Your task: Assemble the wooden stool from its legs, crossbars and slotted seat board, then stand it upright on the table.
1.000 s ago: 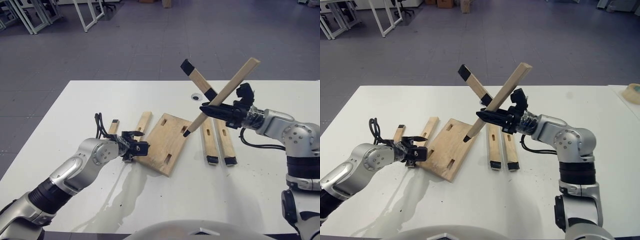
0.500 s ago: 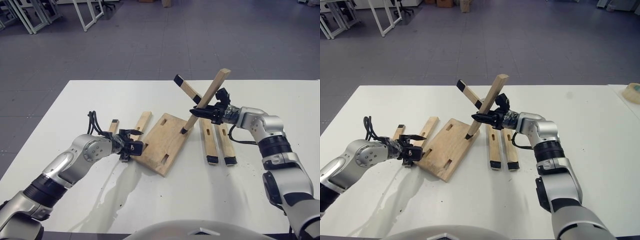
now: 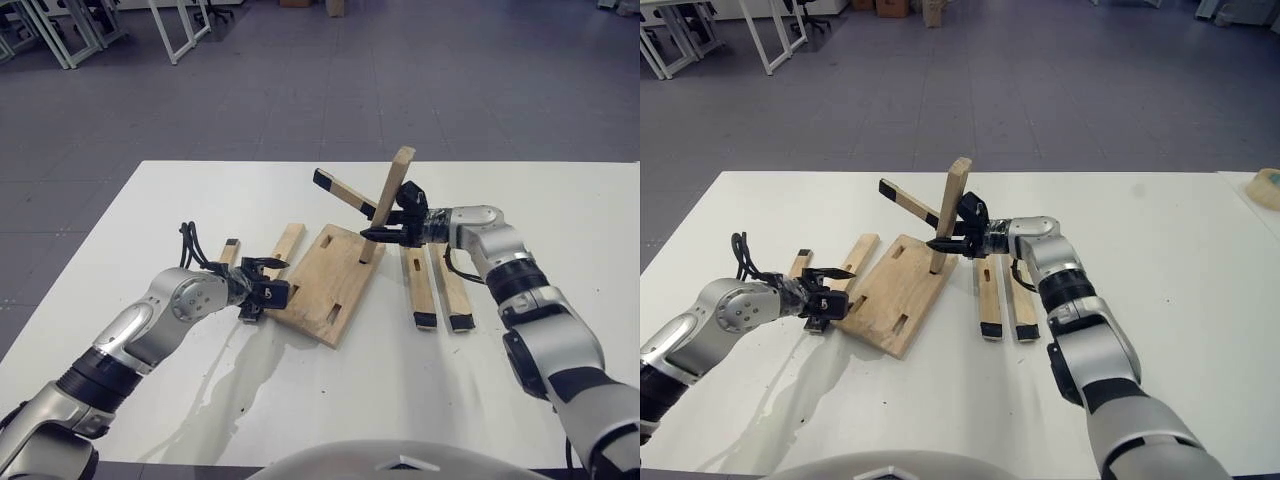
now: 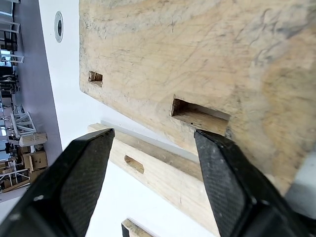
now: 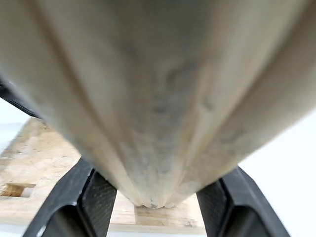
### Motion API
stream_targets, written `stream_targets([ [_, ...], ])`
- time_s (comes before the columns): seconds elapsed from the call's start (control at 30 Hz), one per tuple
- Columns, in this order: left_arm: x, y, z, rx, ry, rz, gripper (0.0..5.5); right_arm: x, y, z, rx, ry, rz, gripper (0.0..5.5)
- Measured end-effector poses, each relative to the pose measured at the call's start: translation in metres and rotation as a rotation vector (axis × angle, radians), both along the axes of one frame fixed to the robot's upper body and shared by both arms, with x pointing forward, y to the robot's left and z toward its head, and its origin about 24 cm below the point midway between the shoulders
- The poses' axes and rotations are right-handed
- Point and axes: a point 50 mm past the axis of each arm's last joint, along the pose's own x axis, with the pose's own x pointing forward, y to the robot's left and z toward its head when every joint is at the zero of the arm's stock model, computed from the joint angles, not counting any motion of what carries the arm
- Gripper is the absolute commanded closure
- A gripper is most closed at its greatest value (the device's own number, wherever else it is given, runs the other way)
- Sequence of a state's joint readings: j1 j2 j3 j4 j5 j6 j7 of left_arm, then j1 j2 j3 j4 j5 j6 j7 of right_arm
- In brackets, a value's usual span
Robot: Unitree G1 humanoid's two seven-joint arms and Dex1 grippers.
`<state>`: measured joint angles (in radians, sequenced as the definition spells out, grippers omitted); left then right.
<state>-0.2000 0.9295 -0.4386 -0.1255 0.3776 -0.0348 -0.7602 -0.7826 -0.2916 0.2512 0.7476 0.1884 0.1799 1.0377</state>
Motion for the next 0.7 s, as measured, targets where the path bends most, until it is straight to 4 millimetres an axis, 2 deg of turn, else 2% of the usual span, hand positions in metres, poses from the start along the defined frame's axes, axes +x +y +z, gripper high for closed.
stream_targets([
  [0.1,-0.001,-0.004,0.0,-0.018,0.001,0.019,2.47,-0.008,-0.001,-0.007,0.004,-0.034,-0.033,3.43],
  [0.23,-0.004,-0.01,-0.004,-0.039,0.008,0.006,2.47,-0.011,-0.002,-0.004,-0.003,-0.029,-0.061,3.43],
  [0.33,-0.002,-0.011,-0.005,-0.056,0.002,0.006,2.47,-0.014,-0.007,0.003,0.013,0.036,-0.081,3.47],
  [0.5,-0.002,-0.017,-0.006,-0.091,-0.006,-0.014,2.47,-0.016,-0.03,0.008,0.082,0.214,-0.127,3.47],
  [0.67,-0.001,-0.019,-0.006,-0.115,-0.017,-0.02,2.47,-0.017,-0.033,0.011,0.066,0.204,-0.125,3.47],
  [0.7,-0.001,-0.019,-0.006,-0.117,-0.017,-0.018,2.47,-0.018,-0.033,0.01,0.063,0.193,-0.125,3.1],
])
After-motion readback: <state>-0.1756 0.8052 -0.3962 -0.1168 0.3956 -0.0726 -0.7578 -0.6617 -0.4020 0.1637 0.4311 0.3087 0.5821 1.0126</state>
